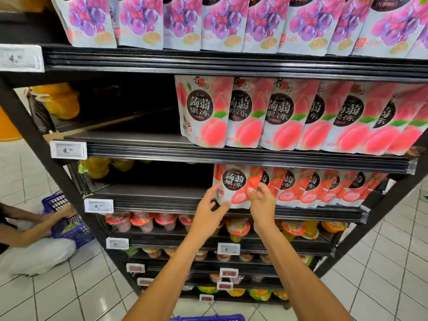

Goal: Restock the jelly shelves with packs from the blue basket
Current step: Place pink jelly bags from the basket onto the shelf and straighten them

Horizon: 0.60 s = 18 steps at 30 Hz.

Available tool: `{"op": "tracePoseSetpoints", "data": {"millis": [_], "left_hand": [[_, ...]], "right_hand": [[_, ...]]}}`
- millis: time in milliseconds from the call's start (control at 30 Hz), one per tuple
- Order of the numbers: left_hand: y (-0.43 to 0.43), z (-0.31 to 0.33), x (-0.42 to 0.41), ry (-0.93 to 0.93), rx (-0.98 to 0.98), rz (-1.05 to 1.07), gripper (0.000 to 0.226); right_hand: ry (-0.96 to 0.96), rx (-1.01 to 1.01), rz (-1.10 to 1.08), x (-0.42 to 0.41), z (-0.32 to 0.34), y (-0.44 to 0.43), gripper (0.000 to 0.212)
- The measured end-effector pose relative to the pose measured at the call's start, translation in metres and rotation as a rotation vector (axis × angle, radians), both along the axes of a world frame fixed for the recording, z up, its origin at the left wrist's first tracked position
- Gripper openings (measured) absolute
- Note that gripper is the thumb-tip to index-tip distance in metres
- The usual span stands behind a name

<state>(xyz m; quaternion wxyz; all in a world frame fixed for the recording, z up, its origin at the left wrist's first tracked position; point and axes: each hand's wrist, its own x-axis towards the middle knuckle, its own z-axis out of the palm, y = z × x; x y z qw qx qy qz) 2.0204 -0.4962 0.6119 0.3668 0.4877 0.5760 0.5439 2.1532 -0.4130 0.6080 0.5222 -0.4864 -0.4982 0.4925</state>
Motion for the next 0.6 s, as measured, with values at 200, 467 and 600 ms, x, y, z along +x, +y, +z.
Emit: {"op": "tracePoseSetpoints", "data": {"millis": [200, 467, 600], "left_hand": [[0.013, -0.003, 0.012, -0.033, -0.063, 0.004, 0.059], [0.019, -0.014, 0.014, 0.055, -0.069, -0.011, 0.062], [0.024, -0.010, 0.015, 0.035, -0.077, 0.001, 0.059]], "right_hand": [[-0.187, 0.097, -0.009, 0.000, -0.001, 0.000, 0.023], [-0.496, 0.151, -0.143, 0.013, -0.021, -0.007, 0.012], [-0.468, 0.111, -0.181, 0.008, -0.023, -0.001, 0.014]]}}
